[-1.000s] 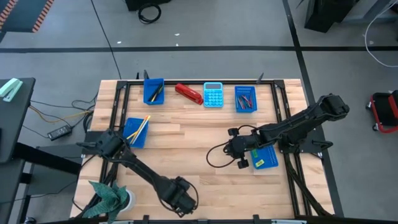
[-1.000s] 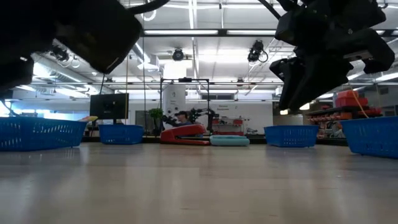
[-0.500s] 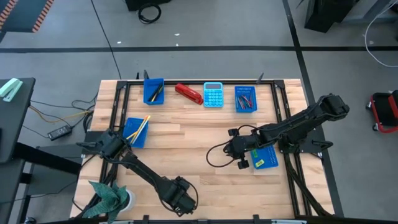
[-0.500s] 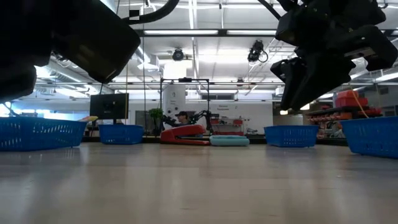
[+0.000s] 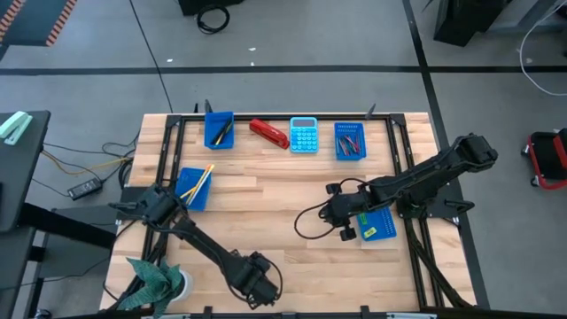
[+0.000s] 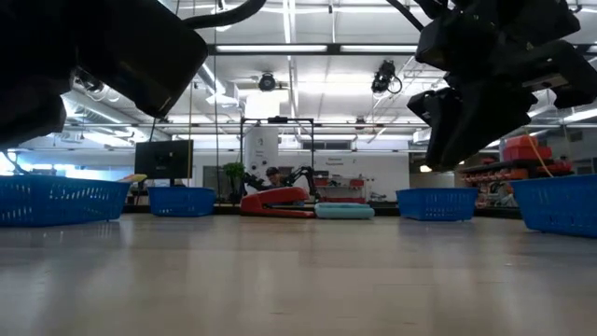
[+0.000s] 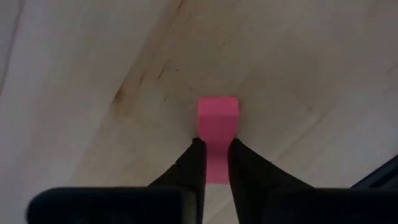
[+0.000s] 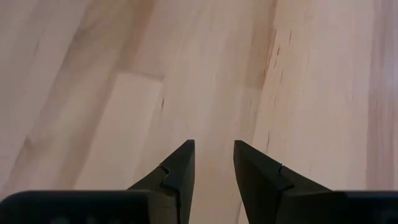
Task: Sort crayons/erasers/pens/pencils in bins
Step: Put the pink eraser into the bottom right bin
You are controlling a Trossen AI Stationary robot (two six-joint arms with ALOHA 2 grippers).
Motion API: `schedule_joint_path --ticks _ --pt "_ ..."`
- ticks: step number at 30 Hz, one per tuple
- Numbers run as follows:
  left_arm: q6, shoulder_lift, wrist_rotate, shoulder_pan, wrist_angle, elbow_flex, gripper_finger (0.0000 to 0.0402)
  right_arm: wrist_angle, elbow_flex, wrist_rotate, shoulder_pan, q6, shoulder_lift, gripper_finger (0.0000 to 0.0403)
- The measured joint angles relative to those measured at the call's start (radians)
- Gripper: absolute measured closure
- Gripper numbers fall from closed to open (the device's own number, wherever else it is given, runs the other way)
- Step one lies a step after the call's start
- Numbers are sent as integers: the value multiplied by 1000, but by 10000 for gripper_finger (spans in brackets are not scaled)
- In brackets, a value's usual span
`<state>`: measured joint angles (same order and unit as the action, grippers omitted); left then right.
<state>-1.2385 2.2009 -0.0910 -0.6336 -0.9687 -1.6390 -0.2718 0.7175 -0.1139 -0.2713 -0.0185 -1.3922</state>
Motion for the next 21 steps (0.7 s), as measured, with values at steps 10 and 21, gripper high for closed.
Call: schedule_joint_path --ticks 10,21 --pt "160 -101 117 91 9 5 351 -447 241 -24 1 71 0 286" --pt "509 -223 354 235 48 3 396 -725 439 -42 -28 339 188 286"
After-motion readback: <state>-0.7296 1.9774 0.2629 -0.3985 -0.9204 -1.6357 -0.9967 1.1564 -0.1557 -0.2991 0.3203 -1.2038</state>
